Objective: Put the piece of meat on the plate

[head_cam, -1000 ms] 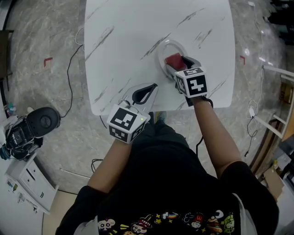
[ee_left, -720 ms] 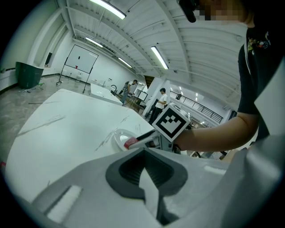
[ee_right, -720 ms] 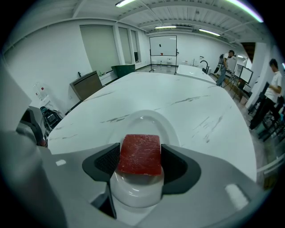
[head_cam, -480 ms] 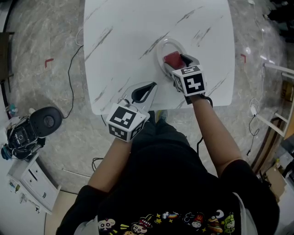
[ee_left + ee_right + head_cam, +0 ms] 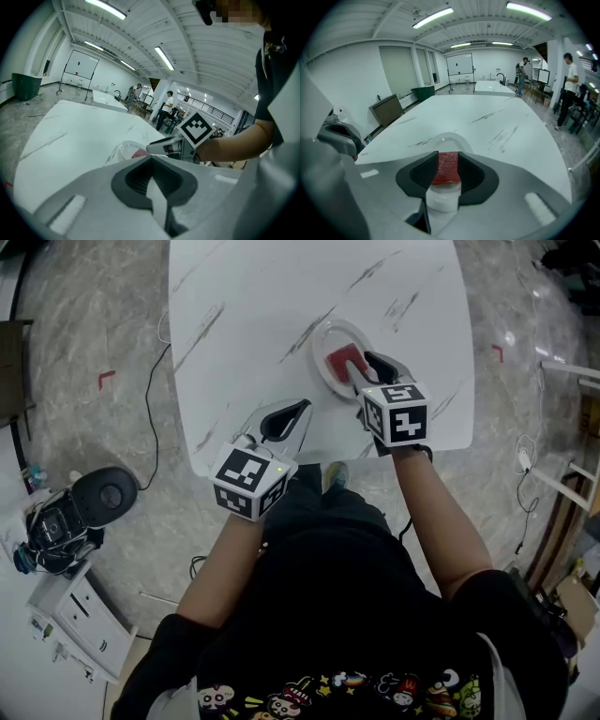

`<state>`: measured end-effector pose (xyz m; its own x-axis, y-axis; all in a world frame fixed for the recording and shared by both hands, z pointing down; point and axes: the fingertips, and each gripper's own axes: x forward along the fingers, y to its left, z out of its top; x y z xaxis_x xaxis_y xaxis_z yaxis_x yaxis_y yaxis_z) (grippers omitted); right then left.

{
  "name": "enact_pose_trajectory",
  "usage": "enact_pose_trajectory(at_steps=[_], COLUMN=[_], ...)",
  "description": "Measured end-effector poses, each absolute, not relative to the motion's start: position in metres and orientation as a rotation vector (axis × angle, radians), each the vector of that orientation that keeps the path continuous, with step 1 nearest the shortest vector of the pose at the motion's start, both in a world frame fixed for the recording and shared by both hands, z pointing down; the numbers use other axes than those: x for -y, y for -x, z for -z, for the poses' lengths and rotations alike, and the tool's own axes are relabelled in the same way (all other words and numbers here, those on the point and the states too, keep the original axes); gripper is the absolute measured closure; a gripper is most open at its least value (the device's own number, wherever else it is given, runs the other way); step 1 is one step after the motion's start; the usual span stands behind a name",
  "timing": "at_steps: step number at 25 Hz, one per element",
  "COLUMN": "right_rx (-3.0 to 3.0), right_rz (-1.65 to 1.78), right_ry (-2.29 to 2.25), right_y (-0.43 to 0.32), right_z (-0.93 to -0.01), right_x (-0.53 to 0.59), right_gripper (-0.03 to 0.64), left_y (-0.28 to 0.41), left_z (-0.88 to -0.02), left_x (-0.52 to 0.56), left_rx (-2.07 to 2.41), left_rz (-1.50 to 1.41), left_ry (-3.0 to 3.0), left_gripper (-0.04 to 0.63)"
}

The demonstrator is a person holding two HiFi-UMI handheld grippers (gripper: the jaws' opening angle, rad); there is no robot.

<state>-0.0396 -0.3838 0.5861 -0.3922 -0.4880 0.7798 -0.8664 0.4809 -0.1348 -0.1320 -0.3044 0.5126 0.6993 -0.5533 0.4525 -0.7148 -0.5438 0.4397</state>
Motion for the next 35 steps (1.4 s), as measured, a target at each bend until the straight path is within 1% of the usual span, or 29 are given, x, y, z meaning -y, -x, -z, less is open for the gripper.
enact_pose_trajectory(at_steps=[2,3,5,6,22,28,35], right_rx=[2.101,2.137,2.198,2.221,2.414,2.439,2.449], right_rz=[-0.689,-0.674,-0.647,-0.635,-0.464,-0.447,-0.509], right_ry=[-1.178,-1.206,-1.26,-1.285,-1.547,-1.551,-1.526], right_y=[0.033,0.03,0.023,0.019,-0.034,-0.045,-0.043], right_z=[-0.569,-0.559,-0.54,-0.531,-0.412,-0.406,-0.414], right_x=[0.384,0.384,0.382,0.382,0.353,0.341,0.33], right_gripper=[0.518,0.53,0.588,0.595,0.594,0.594,0.594], left_y=[0.131,0.13,0.129,0.129,0.11,0.102,0.111], left_z=[-0.506,-0.503,-0.497,-0.495,-0.447,-0.437,-0.434], left_x=[0.307,0.308,0.31,0.311,0.324,0.321,0.322], left_rx=[0.966,0.969,0.975,0.977,0.979,0.973,0.993], left_rz=[-0.366,-0.378,-0.399,-0.406,-0.457,-0.456,-0.46], left_ry=[-2.323,-2.339,-2.367,-2.378,-2.517,-2.551,-2.555], left_gripper=[0.595,0.595,0.595,0.595,0.595,0.595,0.595])
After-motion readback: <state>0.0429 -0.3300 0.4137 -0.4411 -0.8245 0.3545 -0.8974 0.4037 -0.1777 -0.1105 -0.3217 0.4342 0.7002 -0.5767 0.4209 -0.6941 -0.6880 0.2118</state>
